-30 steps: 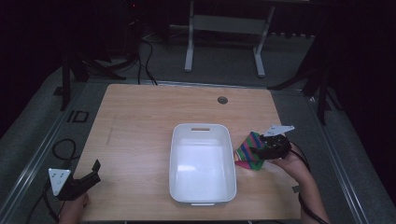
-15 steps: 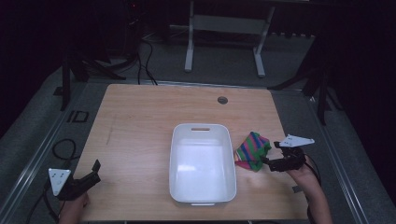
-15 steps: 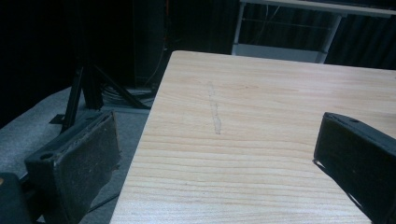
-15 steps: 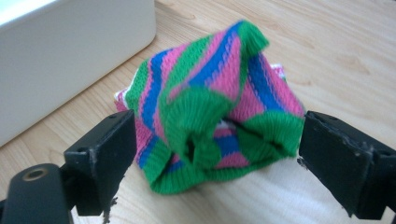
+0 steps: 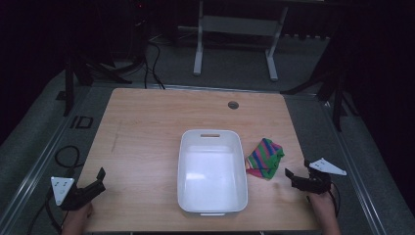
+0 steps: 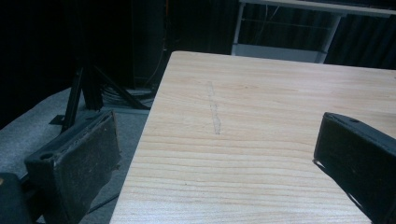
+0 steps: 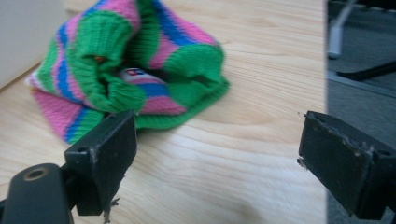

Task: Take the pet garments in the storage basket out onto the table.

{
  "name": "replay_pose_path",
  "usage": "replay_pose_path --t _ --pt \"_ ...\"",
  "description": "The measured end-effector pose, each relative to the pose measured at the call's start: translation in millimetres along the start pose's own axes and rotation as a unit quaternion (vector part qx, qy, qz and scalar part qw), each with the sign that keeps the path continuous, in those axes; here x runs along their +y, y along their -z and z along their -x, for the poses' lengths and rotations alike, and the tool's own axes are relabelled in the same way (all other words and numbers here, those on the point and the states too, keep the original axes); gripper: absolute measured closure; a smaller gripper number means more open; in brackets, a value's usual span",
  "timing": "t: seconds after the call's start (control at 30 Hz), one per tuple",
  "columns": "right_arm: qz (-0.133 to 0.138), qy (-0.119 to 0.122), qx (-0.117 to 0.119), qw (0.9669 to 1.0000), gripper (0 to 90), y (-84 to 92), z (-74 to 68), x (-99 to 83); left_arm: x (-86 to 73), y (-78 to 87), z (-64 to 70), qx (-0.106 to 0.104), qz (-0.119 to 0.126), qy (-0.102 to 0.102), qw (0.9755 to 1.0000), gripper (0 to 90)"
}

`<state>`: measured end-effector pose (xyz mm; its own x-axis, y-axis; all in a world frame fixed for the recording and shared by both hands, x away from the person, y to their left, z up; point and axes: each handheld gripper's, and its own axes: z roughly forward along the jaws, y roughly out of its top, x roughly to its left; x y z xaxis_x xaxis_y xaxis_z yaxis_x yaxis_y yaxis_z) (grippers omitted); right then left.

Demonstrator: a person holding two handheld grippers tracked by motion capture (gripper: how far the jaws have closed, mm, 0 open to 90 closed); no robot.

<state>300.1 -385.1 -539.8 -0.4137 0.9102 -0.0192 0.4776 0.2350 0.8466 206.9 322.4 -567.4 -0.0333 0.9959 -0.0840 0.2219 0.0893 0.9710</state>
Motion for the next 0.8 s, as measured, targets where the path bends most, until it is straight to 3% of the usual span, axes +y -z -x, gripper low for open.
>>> replay_pose_path --t 0.1,0.2,0.4,0.47,0.57,0.6,0.67,0.8 --pt "0.017 -0.011 -0.039 0.9990 11.1 4.6 1.2 -8.1 0.0 0.1 0.0 0.000 0.000 -0.001 1.0000 0.9" --pt "0.031 -0.023 -0.062 0.9973 11.1 9.6 2.4 -14.9 0.0 0.1 0.0 0.000 0.000 -0.001 1.0000 0.9" --pt "0.035 -0.039 -0.088 0.9947 11.1 15.9 4.4 -25.4 0.0 0.1 0.0 0.000 0.000 -0.001 1.0000 0.9" --pt "0.048 -0.051 -0.116 0.9908 11.1 20.4 3.9 -29.8 -0.1 0.1 0.2 0.000 0.000 -0.001 1.0000 0.9" --pt "0.065 -0.064 -0.139 0.9861 11.1 25.4 3.6 -32.4 -0.1 0.1 0.2 0.000 0.000 -0.001 1.0000 0.9" --pt "0.065 -0.064 -0.139 0.9861 11.1 25.4 3.6 -32.4 -0.1 0.1 0.0 0.000 0.000 -0.001 1.0000 0.9" --pt "0.078 -0.078 -0.155 0.9817 11.2 29.8 4.3 -35.0 -0.1 0.3 0.3 0.000 0.001 0.000 1.0000 0.9" --pt "0.082 -0.082 -0.164 0.9796 11.2 34.0 4.1 -37.7 -0.1 0.1 0.0 0.000 0.000 -0.002 1.0000 0.9"
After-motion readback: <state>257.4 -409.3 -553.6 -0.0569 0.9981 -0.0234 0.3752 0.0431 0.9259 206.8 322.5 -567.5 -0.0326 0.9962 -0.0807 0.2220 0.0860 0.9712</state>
